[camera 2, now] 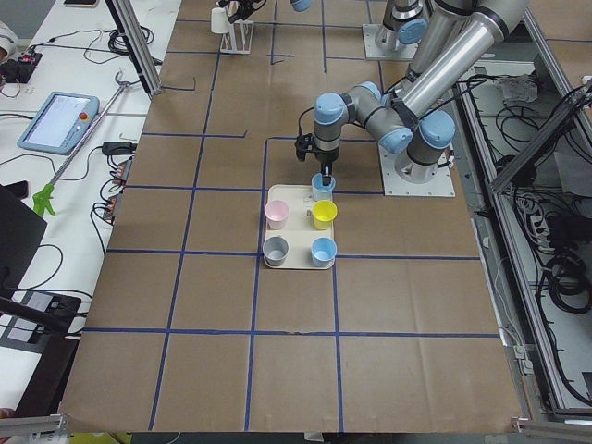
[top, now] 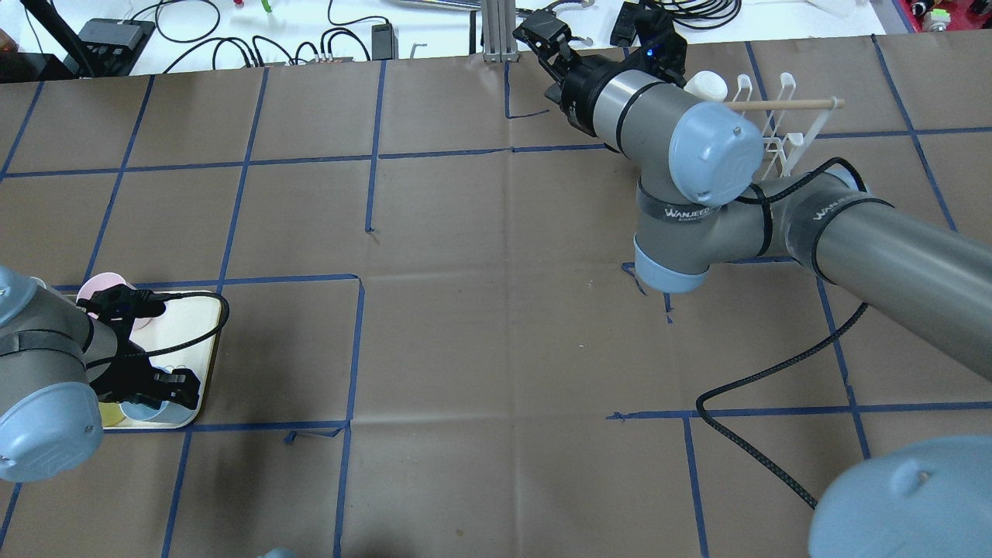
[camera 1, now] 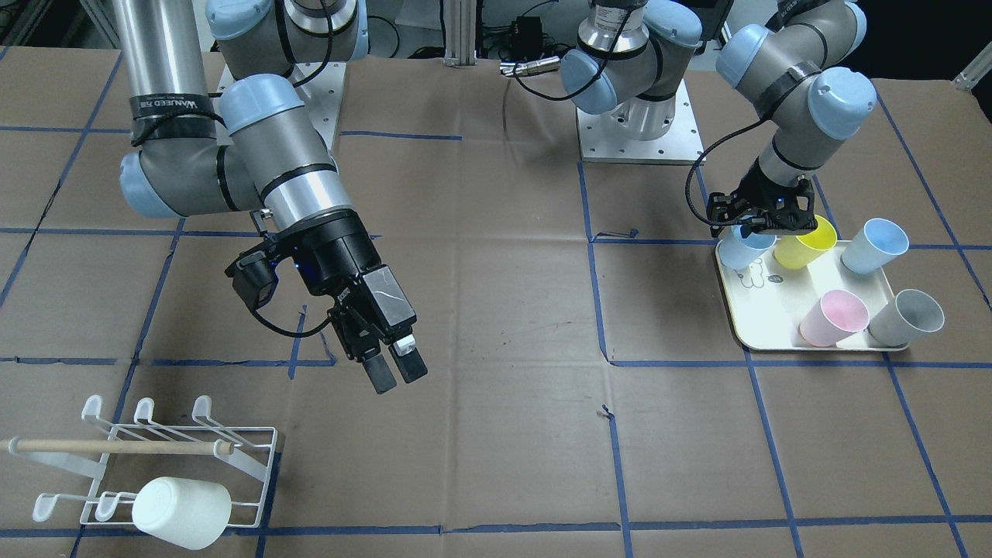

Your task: Transfer IKEA cup to right arm and place on rack

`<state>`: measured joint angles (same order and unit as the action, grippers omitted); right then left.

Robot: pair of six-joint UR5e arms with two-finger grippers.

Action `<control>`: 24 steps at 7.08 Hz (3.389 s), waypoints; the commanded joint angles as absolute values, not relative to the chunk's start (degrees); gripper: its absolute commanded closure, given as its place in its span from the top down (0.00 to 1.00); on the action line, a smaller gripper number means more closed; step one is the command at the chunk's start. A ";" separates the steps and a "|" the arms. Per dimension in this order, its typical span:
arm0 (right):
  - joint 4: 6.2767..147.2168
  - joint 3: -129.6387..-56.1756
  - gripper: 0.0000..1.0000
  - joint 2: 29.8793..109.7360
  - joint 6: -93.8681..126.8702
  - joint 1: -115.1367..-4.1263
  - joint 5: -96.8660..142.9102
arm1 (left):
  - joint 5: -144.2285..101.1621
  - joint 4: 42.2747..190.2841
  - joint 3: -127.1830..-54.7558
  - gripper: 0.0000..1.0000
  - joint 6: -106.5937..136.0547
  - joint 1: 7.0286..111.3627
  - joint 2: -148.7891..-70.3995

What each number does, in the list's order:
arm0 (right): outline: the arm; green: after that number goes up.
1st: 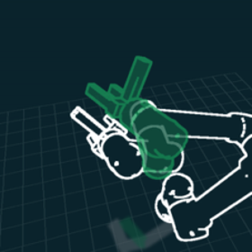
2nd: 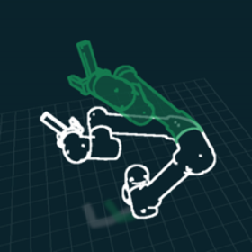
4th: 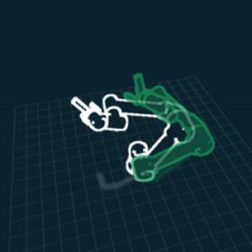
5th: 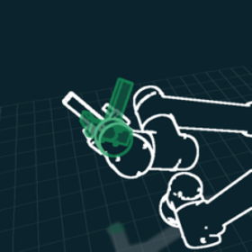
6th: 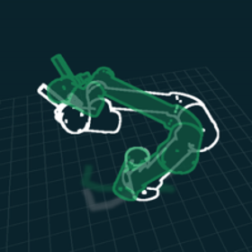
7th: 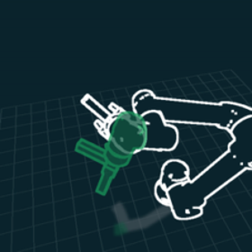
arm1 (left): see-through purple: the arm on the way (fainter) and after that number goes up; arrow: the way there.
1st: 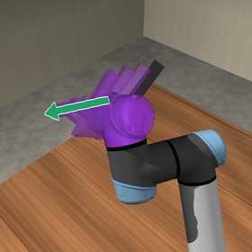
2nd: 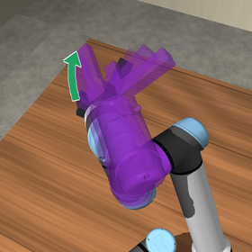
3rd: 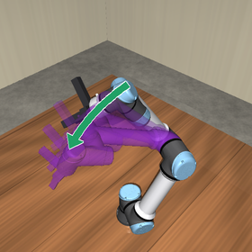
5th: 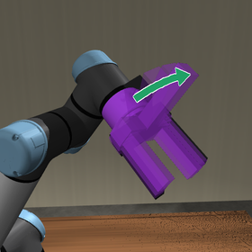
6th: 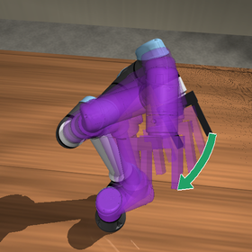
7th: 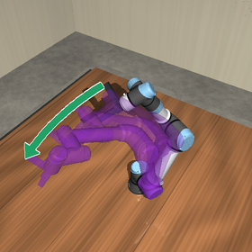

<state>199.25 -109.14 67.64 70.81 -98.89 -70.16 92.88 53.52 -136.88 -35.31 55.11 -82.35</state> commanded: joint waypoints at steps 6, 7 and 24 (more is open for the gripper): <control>204.87 -111.27 1.00 66.18 78.31 -99.76 -70.22 | 92.02 69.37 -123.28 0.00 -34.80 55.98 -79.03; 204.87 -111.27 1.00 66.18 78.31 -99.76 -70.22 | 91.85 76.48 -115.83 0.00 -35.07 56.86 -79.45; 203.82 -122.26 1.00 76.38 90.44 -103.01 -74.18 | 20.04 10.07 -113.36 0.04 -37.90 78.28 -108.72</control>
